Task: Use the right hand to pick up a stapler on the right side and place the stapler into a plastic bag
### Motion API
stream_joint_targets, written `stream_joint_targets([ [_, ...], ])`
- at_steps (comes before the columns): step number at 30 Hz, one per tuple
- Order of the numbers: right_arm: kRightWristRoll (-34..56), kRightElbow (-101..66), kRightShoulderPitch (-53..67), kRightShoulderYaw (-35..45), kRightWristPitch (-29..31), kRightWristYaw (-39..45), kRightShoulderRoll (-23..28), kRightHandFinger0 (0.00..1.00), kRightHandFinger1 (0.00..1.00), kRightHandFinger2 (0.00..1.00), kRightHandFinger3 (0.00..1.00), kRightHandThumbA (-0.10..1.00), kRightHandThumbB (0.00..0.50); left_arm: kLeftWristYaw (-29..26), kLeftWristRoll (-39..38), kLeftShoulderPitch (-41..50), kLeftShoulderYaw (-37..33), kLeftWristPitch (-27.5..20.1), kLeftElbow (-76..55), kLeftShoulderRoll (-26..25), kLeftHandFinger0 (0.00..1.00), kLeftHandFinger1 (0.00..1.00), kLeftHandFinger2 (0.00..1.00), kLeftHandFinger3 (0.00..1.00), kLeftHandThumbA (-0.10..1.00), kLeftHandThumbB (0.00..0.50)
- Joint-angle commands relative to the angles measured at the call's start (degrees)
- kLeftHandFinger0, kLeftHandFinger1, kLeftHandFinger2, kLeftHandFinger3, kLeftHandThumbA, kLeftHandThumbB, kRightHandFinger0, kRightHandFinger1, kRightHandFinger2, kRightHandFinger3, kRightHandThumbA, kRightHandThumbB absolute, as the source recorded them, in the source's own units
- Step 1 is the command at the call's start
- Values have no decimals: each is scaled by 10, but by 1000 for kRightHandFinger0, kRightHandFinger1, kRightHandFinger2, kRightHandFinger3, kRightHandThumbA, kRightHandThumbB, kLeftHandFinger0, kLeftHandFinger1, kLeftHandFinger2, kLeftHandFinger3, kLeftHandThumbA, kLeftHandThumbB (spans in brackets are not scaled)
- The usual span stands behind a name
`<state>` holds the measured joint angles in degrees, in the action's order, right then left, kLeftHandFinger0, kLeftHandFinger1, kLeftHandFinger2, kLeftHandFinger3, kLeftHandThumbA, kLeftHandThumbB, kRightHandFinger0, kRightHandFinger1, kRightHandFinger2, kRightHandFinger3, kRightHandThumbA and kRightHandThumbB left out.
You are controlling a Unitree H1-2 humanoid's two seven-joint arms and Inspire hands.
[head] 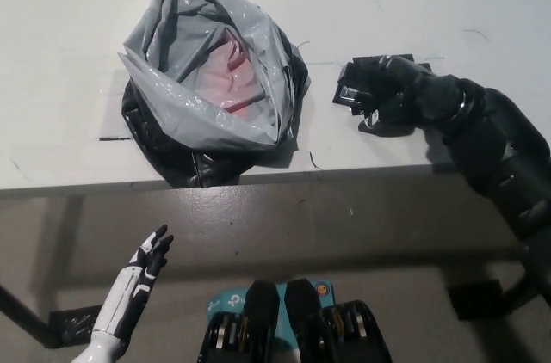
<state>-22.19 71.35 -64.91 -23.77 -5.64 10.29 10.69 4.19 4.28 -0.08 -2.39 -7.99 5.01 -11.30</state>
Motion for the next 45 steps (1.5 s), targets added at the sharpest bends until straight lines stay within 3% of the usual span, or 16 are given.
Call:
stream_joint_targets([
  [1, 18, 21, -12, 29, 51, -56, 0, 436, 461, 566, 555, 603, 285, 4, 6, -2, 1, -19, -18, -9, 1000, 1000, 1000, 1000, 1000, 333],
  [2, 10, 26, -11, 29, 54, -87, -5, 225, 253, 327, 395, 472, 230, 5, 6, -3, 1, -20, -18, -9, 1000, 1000, 1000, 1000, 1000, 333],
  [3, 5, 28, -10, 27, 60, -103, -6, 45, 162, 301, 352, 258, 215, 5, 7, -4, 1, -20, -18, -9, 1000, 1000, 1000, 1000, 1000, 334],
  [4, 1, 30, -9, 27, 69, -120, -8, 2, 157, 328, 337, 81, 204, 4, 10, -4, 0, -20, -18, -10, 1000, 1000, 1000, 1000, 1000, 335],
  [5, 0, 31, -10, 28, 70, -128, -10, 0, 240, 442, 381, 51, 183, 3, 11, -5, 0, -21, -18, -10, 1000, 1000, 1000, 1000, 1000, 335],
  [9, -2, 37, -16, 29, 75, -138, -11, 0, 327, 566, 424, 66, 178, 3, 11, -10, 1, -23, -15, -11, 1000, 1000, 1000, 1000, 1000, 332],
  [45, -1, 43, -22, 29, 79, -143, -10, 0, 358, 604, 449, 67, 177, 4, 11, -12, 2, -18, -23, -12, 1000, 1000, 1000, 1000, 1000, 331],
])
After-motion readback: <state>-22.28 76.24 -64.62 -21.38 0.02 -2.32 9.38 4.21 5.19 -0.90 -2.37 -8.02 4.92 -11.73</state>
